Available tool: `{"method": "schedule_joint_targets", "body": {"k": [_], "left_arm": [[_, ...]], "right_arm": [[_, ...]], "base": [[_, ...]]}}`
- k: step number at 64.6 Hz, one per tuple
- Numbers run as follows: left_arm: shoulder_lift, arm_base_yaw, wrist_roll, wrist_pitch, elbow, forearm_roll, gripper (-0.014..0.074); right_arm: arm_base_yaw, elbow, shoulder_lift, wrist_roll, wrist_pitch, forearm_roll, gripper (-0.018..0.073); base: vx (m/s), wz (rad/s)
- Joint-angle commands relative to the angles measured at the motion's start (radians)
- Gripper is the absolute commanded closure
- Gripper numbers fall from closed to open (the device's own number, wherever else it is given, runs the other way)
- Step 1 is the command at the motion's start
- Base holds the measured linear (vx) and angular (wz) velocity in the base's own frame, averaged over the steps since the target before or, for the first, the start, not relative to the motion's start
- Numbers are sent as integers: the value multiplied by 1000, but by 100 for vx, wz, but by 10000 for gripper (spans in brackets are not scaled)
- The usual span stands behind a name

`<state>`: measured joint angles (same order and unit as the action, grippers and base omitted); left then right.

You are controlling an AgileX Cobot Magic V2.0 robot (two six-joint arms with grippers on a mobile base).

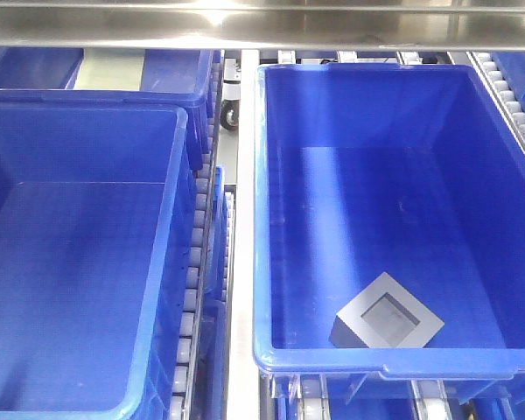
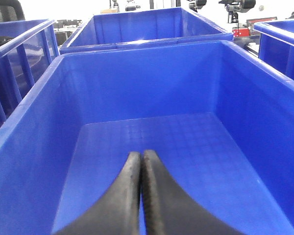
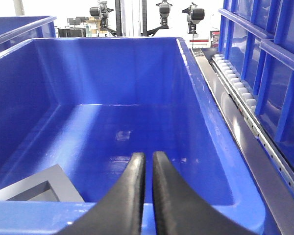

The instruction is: Sort gray base to blue bin

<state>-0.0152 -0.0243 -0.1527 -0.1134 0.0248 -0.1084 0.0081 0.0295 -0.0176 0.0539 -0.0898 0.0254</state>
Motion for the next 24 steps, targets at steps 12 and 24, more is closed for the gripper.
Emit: {"method": "schedule_joint_targets", "body": {"k": [12,24], "left_arm": [[-11,2,9,72,14,-6,603],[-11,2,9,72,14,-6,603]], "right_arm": [[-4,1,-8,-7,74,6,564],[-4,1,-8,-7,74,6,564]], "base": [[0,0],[0,0]]}}
